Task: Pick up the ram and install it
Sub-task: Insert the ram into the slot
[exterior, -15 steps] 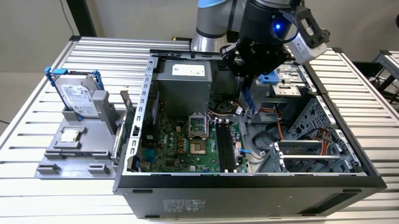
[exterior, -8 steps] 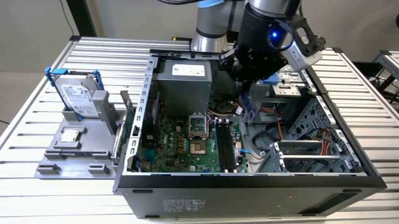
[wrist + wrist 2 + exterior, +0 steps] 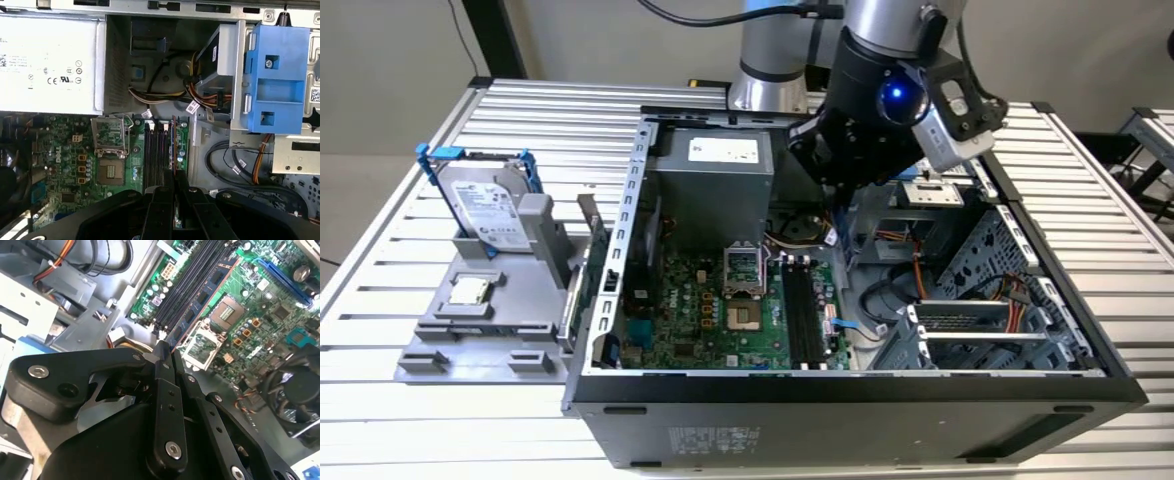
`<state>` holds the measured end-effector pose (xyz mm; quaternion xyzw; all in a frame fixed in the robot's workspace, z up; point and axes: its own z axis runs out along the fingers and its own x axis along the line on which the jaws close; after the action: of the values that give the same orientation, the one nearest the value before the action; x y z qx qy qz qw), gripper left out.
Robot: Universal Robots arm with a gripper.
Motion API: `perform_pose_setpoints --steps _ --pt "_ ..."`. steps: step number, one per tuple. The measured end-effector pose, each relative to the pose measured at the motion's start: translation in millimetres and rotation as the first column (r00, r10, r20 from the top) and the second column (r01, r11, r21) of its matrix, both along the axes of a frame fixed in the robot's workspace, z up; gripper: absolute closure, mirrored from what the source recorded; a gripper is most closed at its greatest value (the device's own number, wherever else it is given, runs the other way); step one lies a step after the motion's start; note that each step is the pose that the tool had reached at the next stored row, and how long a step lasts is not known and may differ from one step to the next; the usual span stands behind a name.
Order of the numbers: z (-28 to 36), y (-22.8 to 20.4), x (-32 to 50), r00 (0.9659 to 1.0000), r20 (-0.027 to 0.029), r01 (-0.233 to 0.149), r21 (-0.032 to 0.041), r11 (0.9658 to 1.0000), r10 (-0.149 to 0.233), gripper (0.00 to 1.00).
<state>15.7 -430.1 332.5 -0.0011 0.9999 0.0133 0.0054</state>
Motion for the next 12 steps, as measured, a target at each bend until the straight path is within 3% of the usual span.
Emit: perform_pose_setpoints --steps 3,12 --pt "-5.5 0.0 0.0 0.9999 0.0 0.016 0.0 0.9999 -0.016 1.0" --pt "-21.9 -2.9 0.0 0.9998 0.0 0.018 0.0001 0.9998 -0.018 1.0"
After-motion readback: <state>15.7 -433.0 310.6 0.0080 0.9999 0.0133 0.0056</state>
